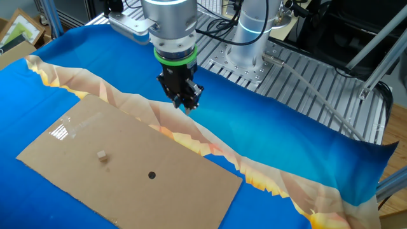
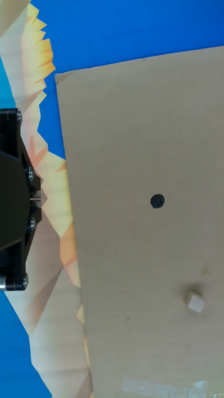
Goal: Hold a small block with the gripper and sweep it from left to right on the table
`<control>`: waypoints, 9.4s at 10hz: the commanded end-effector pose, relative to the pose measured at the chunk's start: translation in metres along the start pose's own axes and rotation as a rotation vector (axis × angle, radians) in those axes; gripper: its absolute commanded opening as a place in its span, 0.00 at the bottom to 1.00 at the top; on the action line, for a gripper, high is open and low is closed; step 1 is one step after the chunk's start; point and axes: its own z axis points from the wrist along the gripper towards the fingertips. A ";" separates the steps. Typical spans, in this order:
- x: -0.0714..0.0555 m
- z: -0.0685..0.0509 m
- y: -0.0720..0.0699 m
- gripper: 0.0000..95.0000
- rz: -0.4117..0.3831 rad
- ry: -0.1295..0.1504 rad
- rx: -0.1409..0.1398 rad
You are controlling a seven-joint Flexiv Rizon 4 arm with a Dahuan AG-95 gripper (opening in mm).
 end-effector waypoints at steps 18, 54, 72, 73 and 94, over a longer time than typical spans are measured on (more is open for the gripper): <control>-0.036 -0.015 -0.005 0.00 0.071 -0.031 0.116; -0.102 -0.007 -0.058 0.00 0.262 -0.088 -0.002; -0.201 -0.019 -0.111 0.00 0.217 -0.104 0.034; -0.201 -0.019 -0.113 0.00 0.210 -0.109 0.037; -0.213 0.022 -0.124 0.00 0.098 -0.074 -0.017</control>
